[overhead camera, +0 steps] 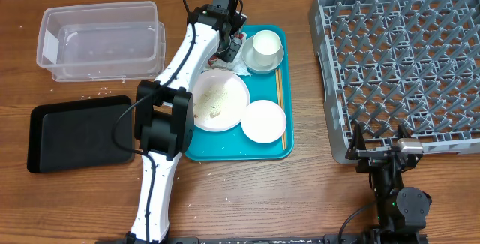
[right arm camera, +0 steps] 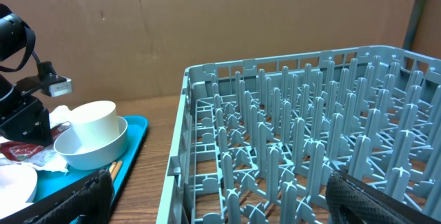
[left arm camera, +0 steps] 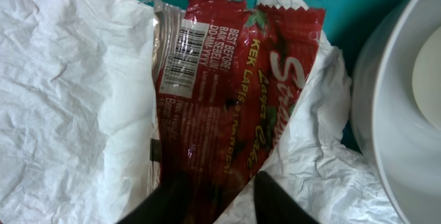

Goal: Sort waste into correct bins and load items into the dishwasher
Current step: 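Reach the left gripper to the red wrapper on the teal tray, then grasp the red snack wrapper with the left gripper and lift, then carry the wrapper left and drop it into the clear bin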

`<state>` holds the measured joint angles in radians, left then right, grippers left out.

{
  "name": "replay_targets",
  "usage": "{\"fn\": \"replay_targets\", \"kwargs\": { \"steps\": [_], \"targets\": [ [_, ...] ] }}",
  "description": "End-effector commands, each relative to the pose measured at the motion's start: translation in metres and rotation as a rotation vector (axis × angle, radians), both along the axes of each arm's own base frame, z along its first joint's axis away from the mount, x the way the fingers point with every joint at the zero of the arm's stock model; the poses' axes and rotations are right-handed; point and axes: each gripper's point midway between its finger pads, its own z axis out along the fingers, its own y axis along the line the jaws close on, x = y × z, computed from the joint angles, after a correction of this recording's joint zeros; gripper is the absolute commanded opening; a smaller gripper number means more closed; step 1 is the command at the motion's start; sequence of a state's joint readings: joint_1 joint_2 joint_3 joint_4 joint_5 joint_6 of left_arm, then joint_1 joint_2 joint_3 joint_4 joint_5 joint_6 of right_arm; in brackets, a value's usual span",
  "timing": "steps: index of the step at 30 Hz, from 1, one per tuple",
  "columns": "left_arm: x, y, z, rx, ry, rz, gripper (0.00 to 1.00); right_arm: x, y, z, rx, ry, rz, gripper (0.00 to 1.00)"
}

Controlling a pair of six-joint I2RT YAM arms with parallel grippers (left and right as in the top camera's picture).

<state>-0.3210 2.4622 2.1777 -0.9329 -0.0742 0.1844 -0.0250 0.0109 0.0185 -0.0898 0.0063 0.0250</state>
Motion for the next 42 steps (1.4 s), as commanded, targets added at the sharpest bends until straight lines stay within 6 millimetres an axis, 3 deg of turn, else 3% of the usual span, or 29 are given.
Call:
{"fn": "replay_targets", "kwargs": {
  "steps": [1,3,8,11,14,21,25,29,33,38,42],
  "targets": [
    [0.0,-0.006,-0.006,-0.011,0.009,-0.012,0.2,0.0,-0.001,-0.002,-0.007,-0.003,-0.002,1.0],
    [0.001,-0.006,-0.006,-0.013,0.005,-0.012,0.04,0.0,-0.001,-0.002,-0.007,-0.003,-0.002,1.0],
    [0.004,-0.007,-0.002,-0.026,-0.007,0.015,0.04,0.0,-0.001,-0.002,-0.007,-0.003,-0.002,1.0],
    [0.008,-0.007,0.013,-0.047,-0.03,0.054,0.04,0.0,-0.001,-0.002,-0.007,-0.003,-0.002,1.0],
    [0.012,-0.009,0.043,-0.085,-0.075,0.1,0.04,0.0,-0.001,-0.002,-0.007,-0.003,-0.002,1.0],
    [0.016,-0.001,0.146,-0.221,-0.226,0.249,0.04,0.0,-0.001,-0.002,-0.007,-0.003,-0.002,1.0],
    [0.015,0.026,0.191,-0.287,-0.296,0.356,0.04,0.0,-0.001,-0.002,-0.007,-0.003,-0.002,1.0],
    [0.018,0.068,0.213,-0.337,-0.335,0.499,0.04,0.0,-0.001,-0.002,-0.007,-0.003,-0.002,1.0],
    [0.03,0.128,0.209,-0.403,-0.349,0.733,0.04,0.0,-0.001,-0.002,-0.007,-0.003,-0.002,1.0],
    [0.037,0.202,0.173,-0.491,-0.298,1.078,0.04,0.0,-0.001,-0.002,-0.007,-0.003,-0.002,1.0],
    [0.036,0.239,0.139,-0.57,-0.23,1.309,0.04,0.0,-0.001,-0.002,-0.007,-0.003,-0.002,1.0]
  ]
}}
